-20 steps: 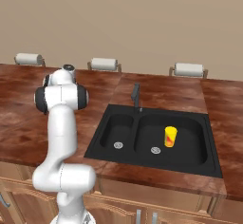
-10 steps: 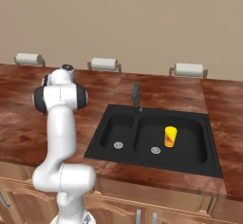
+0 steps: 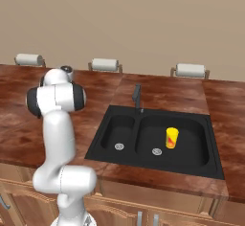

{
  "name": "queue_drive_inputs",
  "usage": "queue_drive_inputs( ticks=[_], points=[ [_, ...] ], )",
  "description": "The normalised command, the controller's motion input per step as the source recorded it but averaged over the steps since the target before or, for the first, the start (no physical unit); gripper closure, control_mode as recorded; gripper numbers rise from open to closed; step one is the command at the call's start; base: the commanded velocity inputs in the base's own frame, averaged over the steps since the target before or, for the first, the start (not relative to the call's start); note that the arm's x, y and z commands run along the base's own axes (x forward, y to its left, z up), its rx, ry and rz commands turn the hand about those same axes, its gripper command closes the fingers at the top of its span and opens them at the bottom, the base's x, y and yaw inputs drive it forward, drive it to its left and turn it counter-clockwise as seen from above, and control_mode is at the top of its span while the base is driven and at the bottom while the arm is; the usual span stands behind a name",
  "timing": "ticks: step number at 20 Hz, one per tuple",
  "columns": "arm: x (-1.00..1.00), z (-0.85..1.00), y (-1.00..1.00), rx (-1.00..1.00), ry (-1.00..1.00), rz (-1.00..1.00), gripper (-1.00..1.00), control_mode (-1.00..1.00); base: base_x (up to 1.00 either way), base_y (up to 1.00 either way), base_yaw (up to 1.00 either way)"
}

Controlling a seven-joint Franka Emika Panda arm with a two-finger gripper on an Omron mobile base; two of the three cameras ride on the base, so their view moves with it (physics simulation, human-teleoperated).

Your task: Move any existing items from the left basin to the right basin for drying. Then move the glass cup from the counter to the left basin of the sink for washing.

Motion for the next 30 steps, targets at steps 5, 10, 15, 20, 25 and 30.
queue_drive_inputs(
  ticks=[5, 10, 15, 20, 25, 30],
  points=[
    [-0.61, 0.09, -0.44, 0.00, -0.18, 0.00, 1.00, -1.00, 0.00, 0.00, 0.00],
    [-0.59, 0.13, -0.51, 0.00, -0.20, 0.00, 1.00, -1.00, 0.00, 0.00, 0.00],
    [-0.55, 0.19, -0.56, 0.00, -0.17, 0.04, 1.00, -1.00, 0.00, 0.00, 0.00],
    [-0.55, 0.16, -0.71, 0.00, -0.06, 0.00, 1.00, -1.00, 0.00, 0.00, 0.00],
    [-0.24, 0.25, -0.65, 0.00, 0.03, -0.02, 1.00, -1.00, 0.00, 0.00, 0.00],
    [-0.06, 0.13, -0.65, 0.00, 0.14, -0.11, 1.00, -1.00, 0.00, 0.00, 0.00]
  ],
)
